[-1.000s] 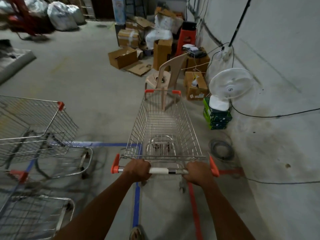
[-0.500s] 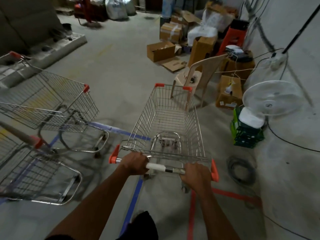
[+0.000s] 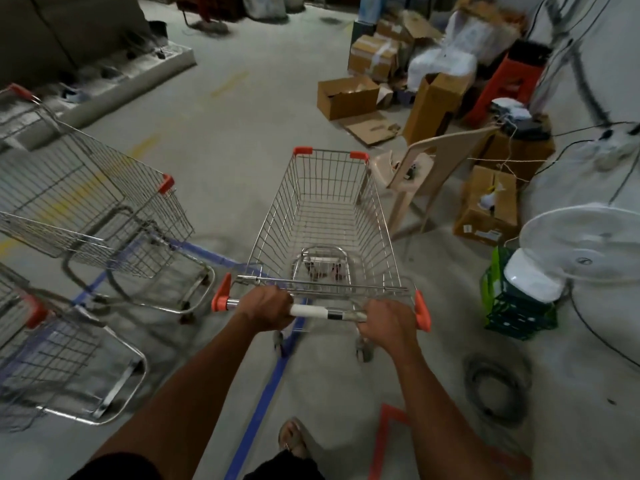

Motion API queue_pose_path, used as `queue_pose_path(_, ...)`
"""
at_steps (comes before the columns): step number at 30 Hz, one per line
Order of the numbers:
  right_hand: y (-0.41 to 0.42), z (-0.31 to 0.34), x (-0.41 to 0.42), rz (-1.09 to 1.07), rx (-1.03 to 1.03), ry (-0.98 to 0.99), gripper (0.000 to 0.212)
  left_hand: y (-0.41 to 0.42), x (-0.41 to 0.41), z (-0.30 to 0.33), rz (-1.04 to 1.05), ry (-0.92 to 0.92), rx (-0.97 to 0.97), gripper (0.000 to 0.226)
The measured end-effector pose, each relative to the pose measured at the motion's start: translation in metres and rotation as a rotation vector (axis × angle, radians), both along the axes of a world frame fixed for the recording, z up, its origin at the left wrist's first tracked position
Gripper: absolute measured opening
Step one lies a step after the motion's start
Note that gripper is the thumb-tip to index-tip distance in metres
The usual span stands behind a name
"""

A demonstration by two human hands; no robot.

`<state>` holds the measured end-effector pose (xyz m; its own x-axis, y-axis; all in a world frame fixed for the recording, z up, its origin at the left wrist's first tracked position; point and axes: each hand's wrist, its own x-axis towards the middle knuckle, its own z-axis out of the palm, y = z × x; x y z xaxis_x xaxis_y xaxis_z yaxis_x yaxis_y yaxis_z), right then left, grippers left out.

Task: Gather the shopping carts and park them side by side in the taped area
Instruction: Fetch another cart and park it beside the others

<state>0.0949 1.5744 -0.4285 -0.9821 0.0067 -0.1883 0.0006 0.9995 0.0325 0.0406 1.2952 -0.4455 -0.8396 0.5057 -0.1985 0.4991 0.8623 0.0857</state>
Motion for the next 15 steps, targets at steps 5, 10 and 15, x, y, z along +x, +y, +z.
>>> queue_pose_path(5, 0.002, 0.014, -0.077, 0.053, 0.013, 0.003, 0.03, 0.003, -0.067, 0.002, 0.049, -0.089, 0.017, 0.028)
queue_pose_path(10, -0.001, 0.019, -0.153, 0.104, -0.007, -0.014, 0.028, 0.0, -0.132, 0.007, 0.083, -0.114, -0.004, 0.026)
queue_pose_path(15, -0.003, 0.023, -0.241, 0.202, -0.057, -0.009, 0.024, -0.008, -0.207, 0.001, 0.152, -0.123, -0.015, 0.034)
